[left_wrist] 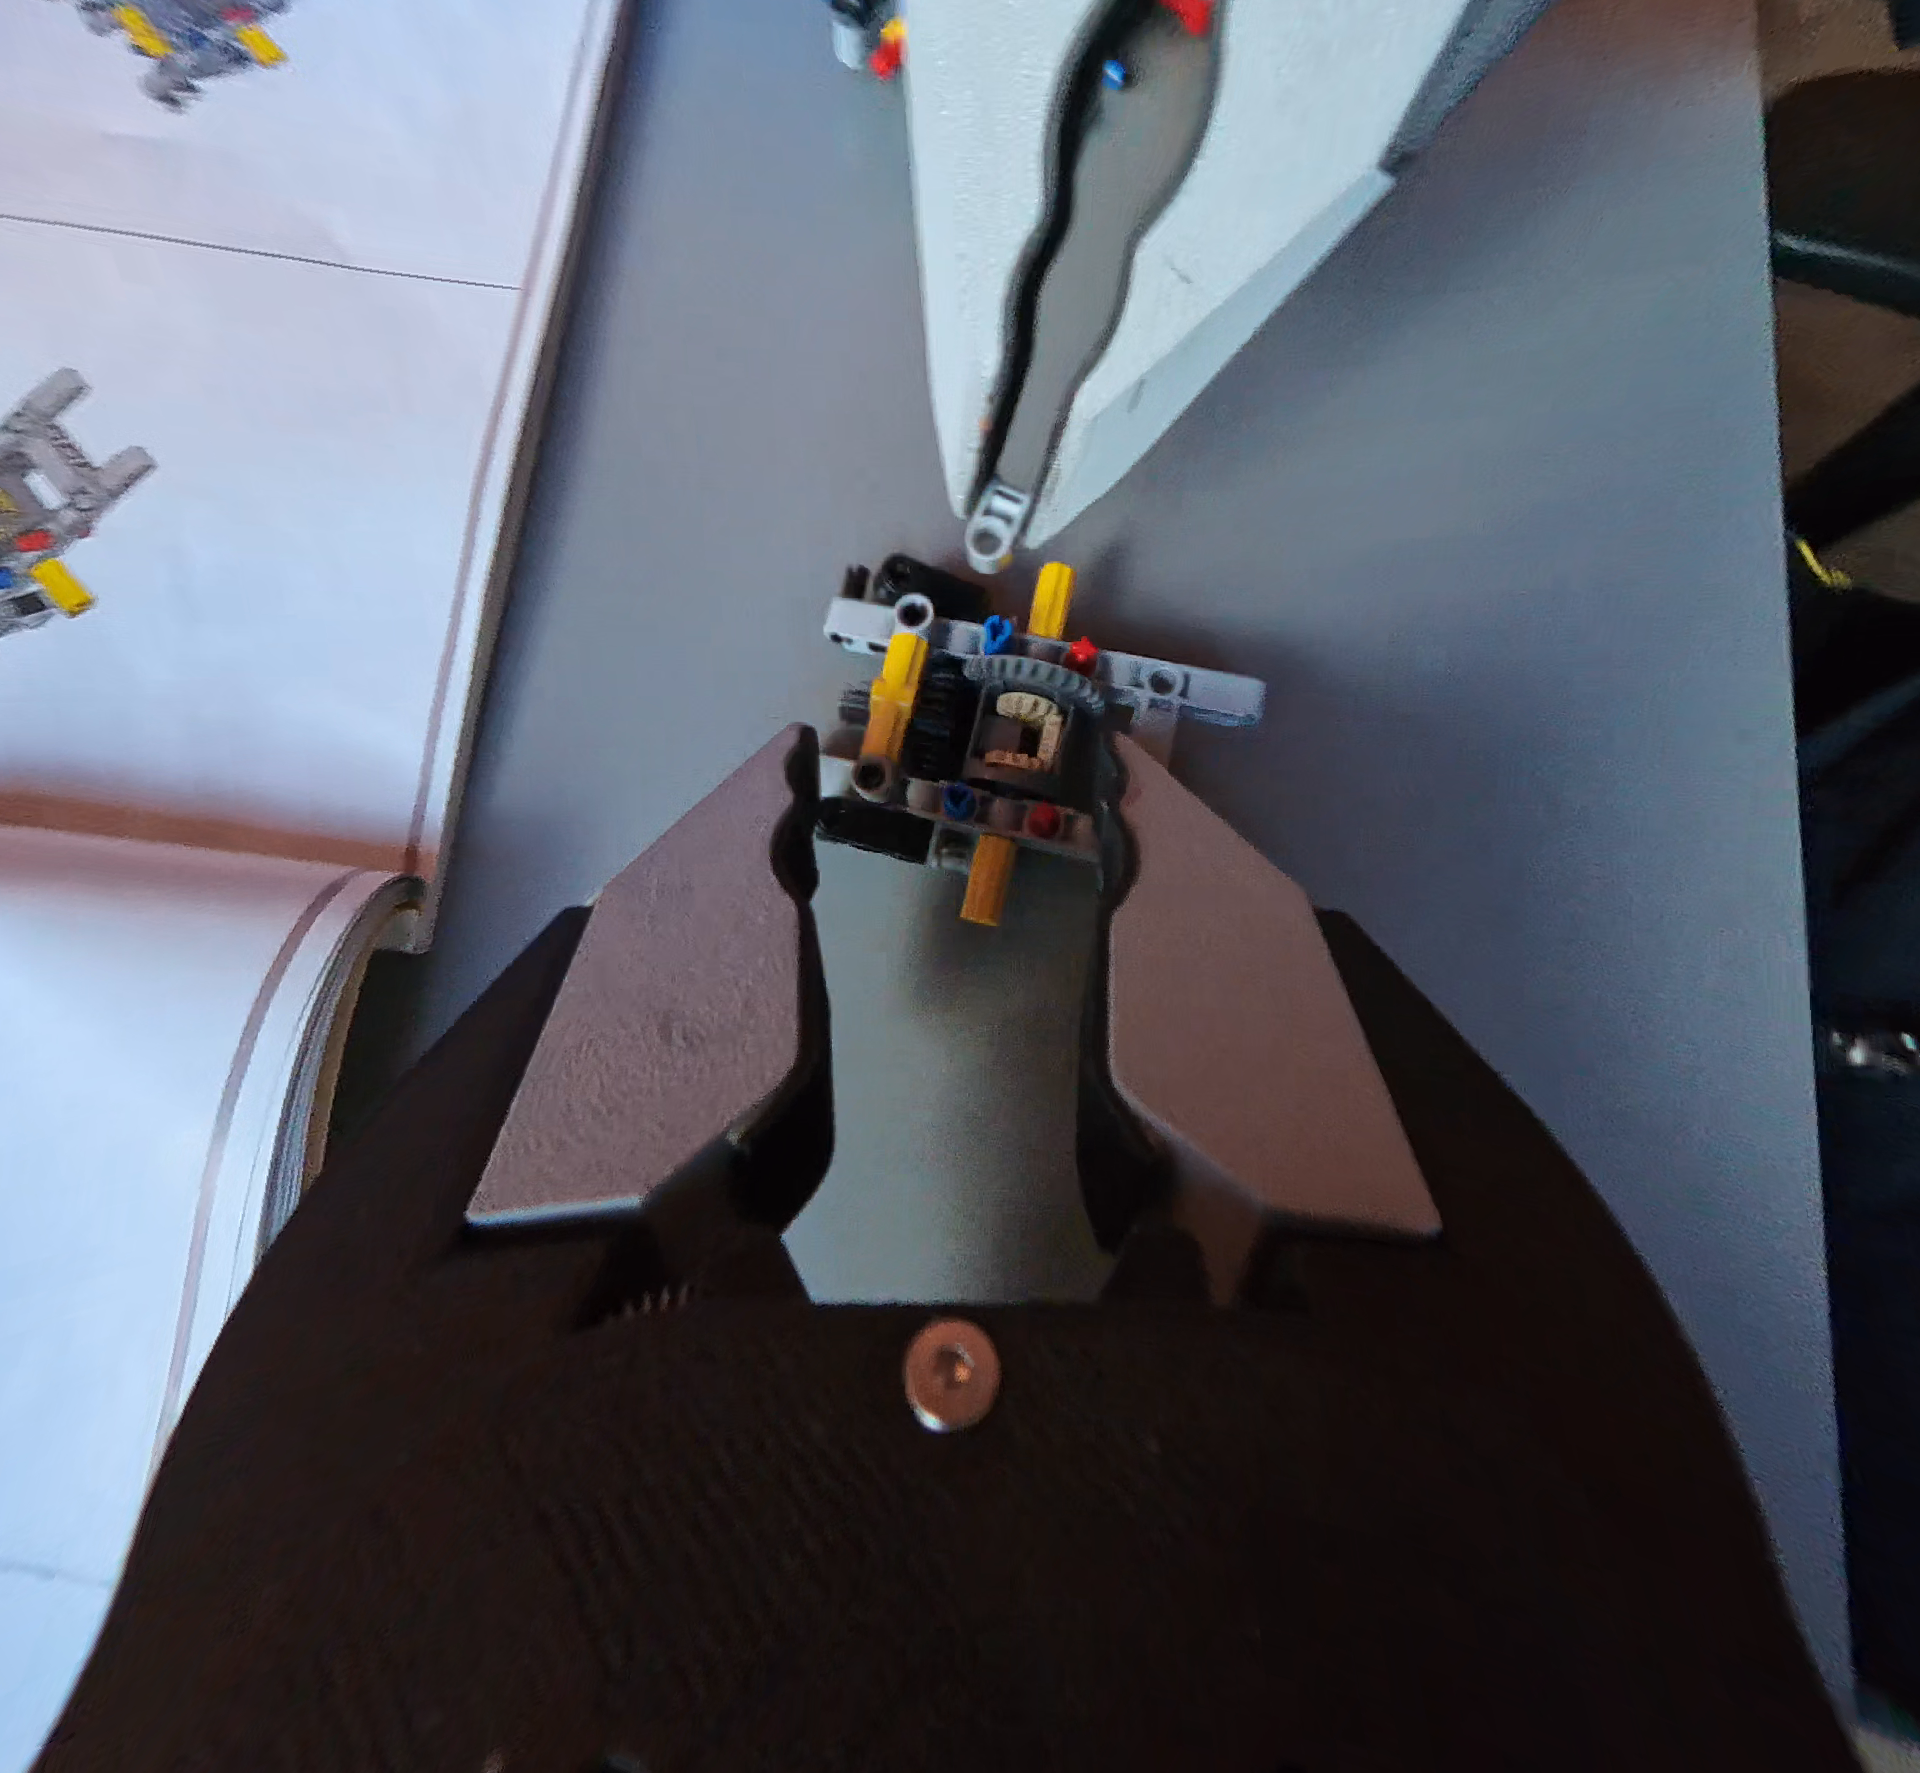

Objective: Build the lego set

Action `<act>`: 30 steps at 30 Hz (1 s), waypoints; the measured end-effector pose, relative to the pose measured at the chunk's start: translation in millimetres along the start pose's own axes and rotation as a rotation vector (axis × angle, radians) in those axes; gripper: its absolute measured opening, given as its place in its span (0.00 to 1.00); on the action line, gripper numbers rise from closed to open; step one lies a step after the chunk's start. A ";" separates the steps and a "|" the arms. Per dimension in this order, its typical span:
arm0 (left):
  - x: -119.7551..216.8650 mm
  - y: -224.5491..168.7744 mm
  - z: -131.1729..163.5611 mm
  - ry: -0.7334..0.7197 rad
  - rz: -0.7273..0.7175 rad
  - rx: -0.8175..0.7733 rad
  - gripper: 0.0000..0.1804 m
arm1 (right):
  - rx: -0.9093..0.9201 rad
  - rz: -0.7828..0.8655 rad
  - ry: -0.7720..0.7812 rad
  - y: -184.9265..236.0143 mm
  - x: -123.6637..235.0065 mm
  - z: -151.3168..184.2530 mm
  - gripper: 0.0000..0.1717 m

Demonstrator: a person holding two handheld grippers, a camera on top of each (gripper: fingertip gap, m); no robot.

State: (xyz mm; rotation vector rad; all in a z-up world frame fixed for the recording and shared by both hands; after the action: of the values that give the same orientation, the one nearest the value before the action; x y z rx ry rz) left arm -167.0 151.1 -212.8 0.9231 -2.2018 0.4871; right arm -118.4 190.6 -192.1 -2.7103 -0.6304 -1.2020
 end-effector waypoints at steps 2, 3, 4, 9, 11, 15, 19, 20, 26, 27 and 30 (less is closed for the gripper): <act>-2.9 -2.5 4.0 0.029 0.008 -0.061 0.27 | 0.026 0.001 0.019 0.6 -3.8 1.5 0.03; -4.9 -3.0 6.0 0.046 -0.002 -0.089 0.28 | 0.034 0.005 0.031 0.4 -5.1 2.7 0.03; -6.6 -3.7 7.2 0.057 -0.011 -0.107 0.30 | 0.038 0.004 0.040 0.8 -5.8 3.9 0.03; 3.1 1.3 3.1 0.040 -0.068 -0.139 0.31 | 0.045 0.003 0.009 8.6 -3.9 -1.5 0.03; 10.2 -1.0 -2.2 -0.001 -0.038 -0.121 0.31 | 0.060 0.001 -0.004 12.2 -4.3 -4.0 0.03; 11.2 -5.1 1.8 0.009 0.029 -0.079 0.36 | 0.055 -0.021 0.010 12.1 -8.0 -2.9 0.03; 1.0 -6.6 10.4 0.076 0.033 -0.057 0.40 | 0.053 -0.047 0.011 9.8 -9.2 -4.1 0.03; -2.1 -7.0 11.3 0.090 0.024 -0.063 0.39 | 0.057 -0.051 0.012 9.6 -9.1 -5.2 0.03; -8.7 -14.4 11.6 0.130 -0.006 -0.132 0.39 | 0.156 -0.032 0.036 14.2 -10.6 -10.3 0.03; -8.9 -14.4 11.5 0.127 -0.005 -0.132 0.39 | 0.188 -0.031 0.046 16.5 -11.1 -10.0 0.03; -8.9 -14.3 11.7 0.117 -0.005 -0.132 0.39 | 0.255 -0.005 0.086 17.1 -13.4 -8.4 0.03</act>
State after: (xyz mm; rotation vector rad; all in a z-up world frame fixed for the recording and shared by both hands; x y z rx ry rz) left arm -157.3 139.0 -226.2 0.8099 -2.0980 0.3785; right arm -125.0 168.5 -195.0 -2.4358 -0.7249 -1.1445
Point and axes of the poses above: each gripper's, where its closed fingertips meet, x back along the fingers, z out of its underside, y = z × x across the jaws, the point moved 3 cm from there along x, back along the fingers, and after that the axes turned 2 degrees about -x, right-handed, at the moved point
